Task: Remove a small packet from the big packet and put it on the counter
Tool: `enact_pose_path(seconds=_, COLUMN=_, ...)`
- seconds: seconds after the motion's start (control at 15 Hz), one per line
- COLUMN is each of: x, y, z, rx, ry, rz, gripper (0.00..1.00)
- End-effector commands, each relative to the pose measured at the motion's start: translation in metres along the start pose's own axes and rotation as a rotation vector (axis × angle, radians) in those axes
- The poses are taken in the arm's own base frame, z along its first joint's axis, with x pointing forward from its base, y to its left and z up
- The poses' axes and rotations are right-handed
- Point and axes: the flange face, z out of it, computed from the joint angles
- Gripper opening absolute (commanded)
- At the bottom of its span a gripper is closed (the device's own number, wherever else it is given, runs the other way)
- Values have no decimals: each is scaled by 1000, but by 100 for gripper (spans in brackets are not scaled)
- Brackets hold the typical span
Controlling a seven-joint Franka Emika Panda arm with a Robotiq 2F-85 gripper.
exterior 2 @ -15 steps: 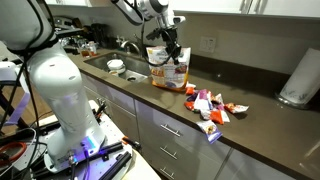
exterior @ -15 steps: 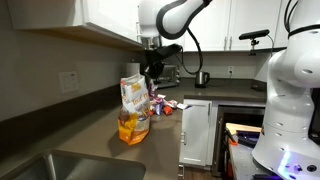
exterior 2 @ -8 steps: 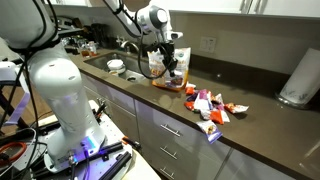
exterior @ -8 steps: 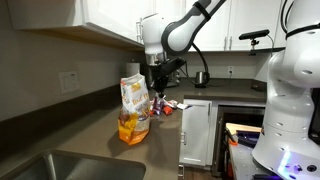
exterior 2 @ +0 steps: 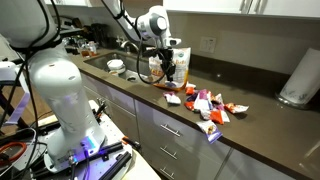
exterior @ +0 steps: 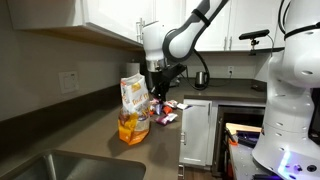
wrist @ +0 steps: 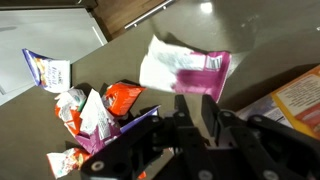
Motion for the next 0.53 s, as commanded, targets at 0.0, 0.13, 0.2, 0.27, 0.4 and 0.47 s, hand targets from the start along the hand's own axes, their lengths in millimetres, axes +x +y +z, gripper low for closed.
enact_pose_path(seconds=0.0, x=7, y=7, z=-27, rx=-10, ry=3, rz=11, gripper=55)
enact_pose_path(seconds=0.13, x=10, y=13, z=-50, rx=-14, ry=-20, rz=22, gripper=67)
enact_pose_path(seconds=0.2, x=9, y=16, z=-65, rx=-10, ry=-35, rz=25, gripper=73)
enact_pose_path(seconds=0.27, x=9, y=19, z=-78, rx=-8, ry=-49, rz=26, gripper=79)
enact_pose_path(seconds=0.4, x=8, y=25, z=-105, rx=7, ry=-79, rz=18, gripper=92)
enact_pose_path(seconds=0.47, x=7, y=27, z=-116, rx=17, ry=-100, rz=10, gripper=98)
